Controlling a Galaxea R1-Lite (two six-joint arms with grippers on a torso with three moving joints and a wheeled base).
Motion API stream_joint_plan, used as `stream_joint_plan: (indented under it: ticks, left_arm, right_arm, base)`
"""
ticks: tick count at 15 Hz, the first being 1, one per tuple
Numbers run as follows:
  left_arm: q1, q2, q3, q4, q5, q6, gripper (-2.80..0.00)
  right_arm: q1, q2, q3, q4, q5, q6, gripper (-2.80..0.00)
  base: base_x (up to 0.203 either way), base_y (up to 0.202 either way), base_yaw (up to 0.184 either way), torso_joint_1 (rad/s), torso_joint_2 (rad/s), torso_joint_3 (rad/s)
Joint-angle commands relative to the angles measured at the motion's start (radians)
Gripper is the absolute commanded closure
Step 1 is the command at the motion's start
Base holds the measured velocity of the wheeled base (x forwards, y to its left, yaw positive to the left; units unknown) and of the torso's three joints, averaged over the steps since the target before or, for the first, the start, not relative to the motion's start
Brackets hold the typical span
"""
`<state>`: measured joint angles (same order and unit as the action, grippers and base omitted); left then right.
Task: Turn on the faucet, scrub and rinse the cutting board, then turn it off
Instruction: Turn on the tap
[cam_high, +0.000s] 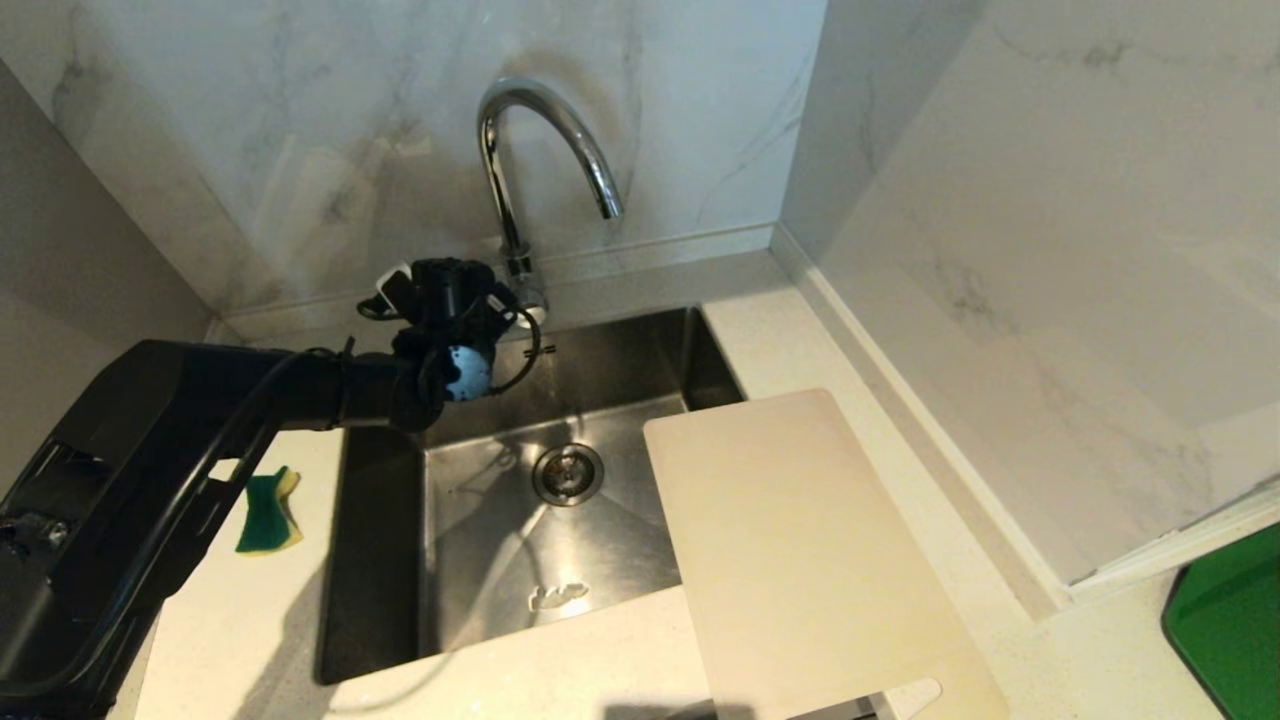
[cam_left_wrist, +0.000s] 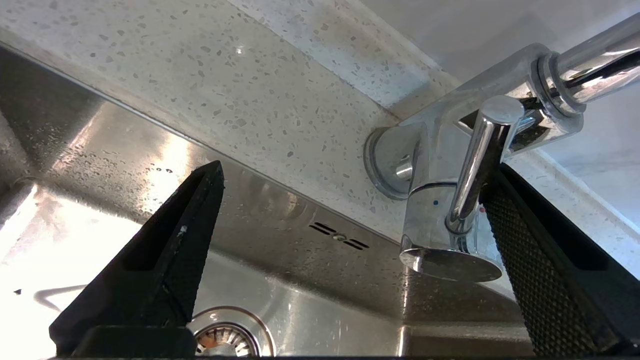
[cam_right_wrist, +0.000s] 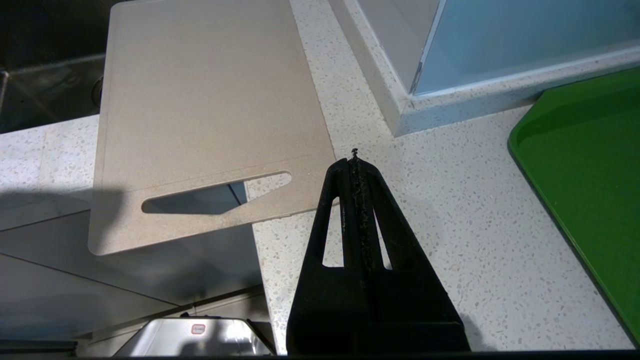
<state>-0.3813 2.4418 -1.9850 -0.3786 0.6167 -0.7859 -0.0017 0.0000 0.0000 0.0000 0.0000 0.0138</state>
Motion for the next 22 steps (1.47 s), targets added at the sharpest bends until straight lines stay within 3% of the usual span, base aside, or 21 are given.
stream_joint_plan:
  ticks: [1,6,9,13,22]
  left_arm:
    - [0.008,0.010,0.001,0.001,-0.007,-0.004,-2.80]
    - [0.009,0.009,0.002,0.007,-0.009,-0.001,-2.80]
    - [0.010,0.010,0.002,0.094,-0.014,-0.010,-2.80]
    - [0.009,0.005,0.003,0.113,-0.016,-0.013,-2.80]
    - [0.010,0.003,0.003,0.173,-0.049,-0.064,-2.80]
  right_arm:
    - [0.000,0.000,0.000,-0.001,0.000,0.000,0.00]
    - [0.000,0.000,0.000,0.000,0.000,0.000,0.00]
    - [0.000,0.000,0.000,0.000,-0.001,0.000,0.00]
    - [0.000,0.000,0.000,0.000,0.000,0.000,0.00]
    - [0.000,0.000,0.000,0.000,-0.001,0.000,0.00]
  base:
    - [0.000,0.000,0.000,0.000,0.00,0.000]
    - [0.000,0.000,0.000,0.000,0.00,0.000]
    - [0.000,0.000,0.000,0.000,0.00,0.000]
    - [0.000,0.000,0.000,0.000,0.00,0.000]
    - [0.000,0.000,0.000,0.000,0.00,0.000]
